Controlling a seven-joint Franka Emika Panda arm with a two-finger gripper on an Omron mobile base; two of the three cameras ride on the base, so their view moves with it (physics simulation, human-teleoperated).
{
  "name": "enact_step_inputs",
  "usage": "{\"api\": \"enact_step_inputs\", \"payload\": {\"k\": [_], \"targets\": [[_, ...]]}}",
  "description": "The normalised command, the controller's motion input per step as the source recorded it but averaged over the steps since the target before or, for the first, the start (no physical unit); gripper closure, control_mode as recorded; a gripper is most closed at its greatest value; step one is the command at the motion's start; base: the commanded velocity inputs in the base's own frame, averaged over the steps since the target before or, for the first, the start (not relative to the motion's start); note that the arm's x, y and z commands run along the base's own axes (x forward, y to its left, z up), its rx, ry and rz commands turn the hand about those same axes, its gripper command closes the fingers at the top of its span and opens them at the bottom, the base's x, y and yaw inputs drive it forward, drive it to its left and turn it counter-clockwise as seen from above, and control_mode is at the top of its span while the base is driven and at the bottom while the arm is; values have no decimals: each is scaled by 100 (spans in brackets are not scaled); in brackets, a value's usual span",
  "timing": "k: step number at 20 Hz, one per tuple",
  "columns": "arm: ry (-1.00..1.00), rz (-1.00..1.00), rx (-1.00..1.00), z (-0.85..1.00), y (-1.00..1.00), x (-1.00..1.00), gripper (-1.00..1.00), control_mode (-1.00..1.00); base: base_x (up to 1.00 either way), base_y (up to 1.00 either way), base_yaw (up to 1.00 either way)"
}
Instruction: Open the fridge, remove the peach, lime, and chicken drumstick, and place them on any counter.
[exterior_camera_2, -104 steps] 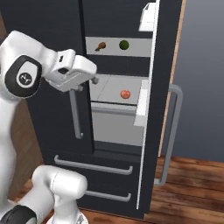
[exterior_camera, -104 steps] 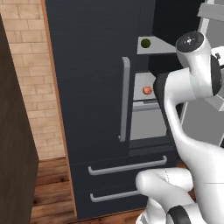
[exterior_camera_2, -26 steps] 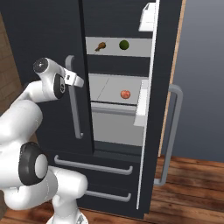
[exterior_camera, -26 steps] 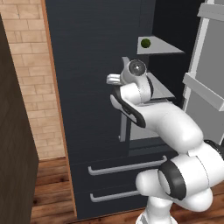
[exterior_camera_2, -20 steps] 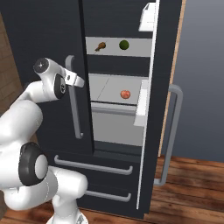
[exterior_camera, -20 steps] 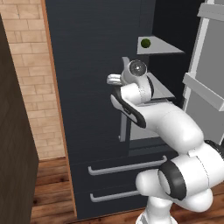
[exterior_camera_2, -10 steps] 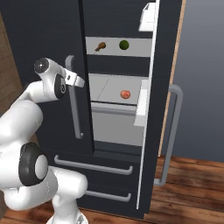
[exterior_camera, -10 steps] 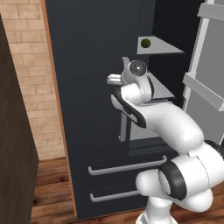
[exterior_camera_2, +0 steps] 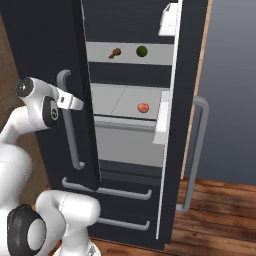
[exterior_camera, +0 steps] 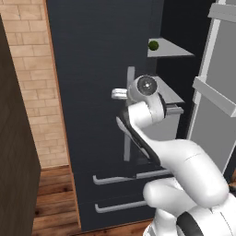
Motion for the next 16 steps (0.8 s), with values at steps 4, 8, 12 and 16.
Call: {"api": "enact_step_inputs", "payload": {"k": [4,8,12,16], "targets": [[-11,0,0,0,21,-100,100,-100,0,0,0],[-13,0,0,0,26,-100,100,-100,0,0,0],[4,2,0,-3,8,-29,100,-100,0,0,0],[0,0,0,0,0,0,100,-100,0,0,0]]}}
